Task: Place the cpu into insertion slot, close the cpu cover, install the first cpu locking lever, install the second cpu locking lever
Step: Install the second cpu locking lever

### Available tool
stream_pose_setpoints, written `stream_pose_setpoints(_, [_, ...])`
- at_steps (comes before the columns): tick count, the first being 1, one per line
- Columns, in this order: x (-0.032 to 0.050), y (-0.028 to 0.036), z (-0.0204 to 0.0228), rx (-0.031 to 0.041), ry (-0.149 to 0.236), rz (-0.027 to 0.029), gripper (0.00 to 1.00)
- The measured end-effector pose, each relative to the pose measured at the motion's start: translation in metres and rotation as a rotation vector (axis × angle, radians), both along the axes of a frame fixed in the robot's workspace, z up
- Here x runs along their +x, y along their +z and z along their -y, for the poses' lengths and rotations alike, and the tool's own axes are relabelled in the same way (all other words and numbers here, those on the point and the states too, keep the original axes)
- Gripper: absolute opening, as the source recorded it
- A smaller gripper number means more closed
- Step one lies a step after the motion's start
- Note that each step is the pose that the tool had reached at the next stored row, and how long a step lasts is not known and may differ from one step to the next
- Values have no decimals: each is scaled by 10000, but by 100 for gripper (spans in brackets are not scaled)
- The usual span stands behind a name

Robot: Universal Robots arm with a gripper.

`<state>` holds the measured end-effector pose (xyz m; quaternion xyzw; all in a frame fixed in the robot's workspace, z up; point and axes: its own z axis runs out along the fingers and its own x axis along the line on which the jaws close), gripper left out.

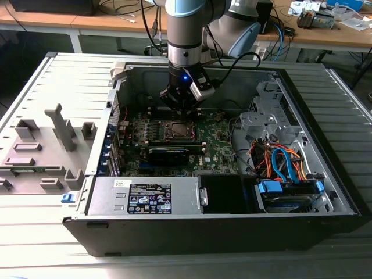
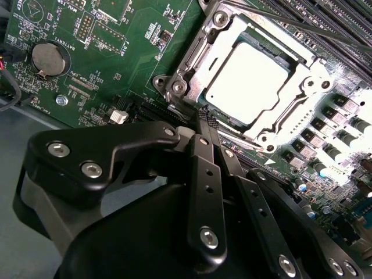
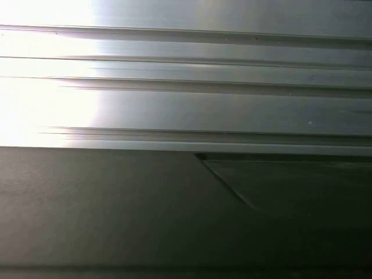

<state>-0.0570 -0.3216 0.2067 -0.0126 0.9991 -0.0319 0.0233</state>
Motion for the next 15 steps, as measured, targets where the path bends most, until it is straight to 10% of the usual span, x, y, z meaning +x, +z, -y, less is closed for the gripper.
stream_pose_setpoints(15, [0, 0, 0, 1, 0, 1, 11])
